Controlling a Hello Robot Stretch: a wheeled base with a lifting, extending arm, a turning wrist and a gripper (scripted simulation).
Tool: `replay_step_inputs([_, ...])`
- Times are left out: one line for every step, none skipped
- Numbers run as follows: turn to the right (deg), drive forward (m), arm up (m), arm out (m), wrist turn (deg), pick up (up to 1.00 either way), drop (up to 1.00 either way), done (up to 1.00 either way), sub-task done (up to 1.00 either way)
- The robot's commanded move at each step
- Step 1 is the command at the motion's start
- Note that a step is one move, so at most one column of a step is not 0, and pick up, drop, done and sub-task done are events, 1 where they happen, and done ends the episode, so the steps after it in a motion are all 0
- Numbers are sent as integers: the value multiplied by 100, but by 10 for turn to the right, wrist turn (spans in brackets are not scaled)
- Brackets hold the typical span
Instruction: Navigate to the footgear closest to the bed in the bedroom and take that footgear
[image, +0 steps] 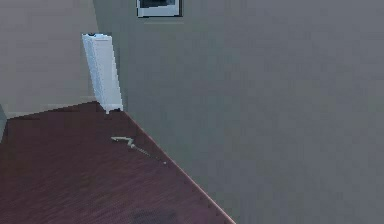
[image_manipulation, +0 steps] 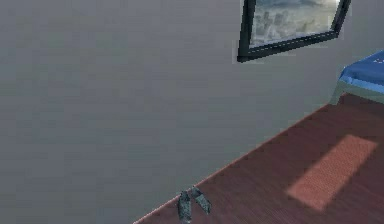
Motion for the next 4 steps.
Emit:
replay_step_inputs([0, 0, 14, 0, 0, 0, 0, 0, 0])
replay_step_inputs([0, 0, 0, 50, 0, 0, 0, 0, 0])
replay_step_inputs([0, 0, 0, 0, 450, 0, 0, 0, 0])
replay_step_inputs([0, 0, 0, 0, 450, 0, 0, 0, 0])
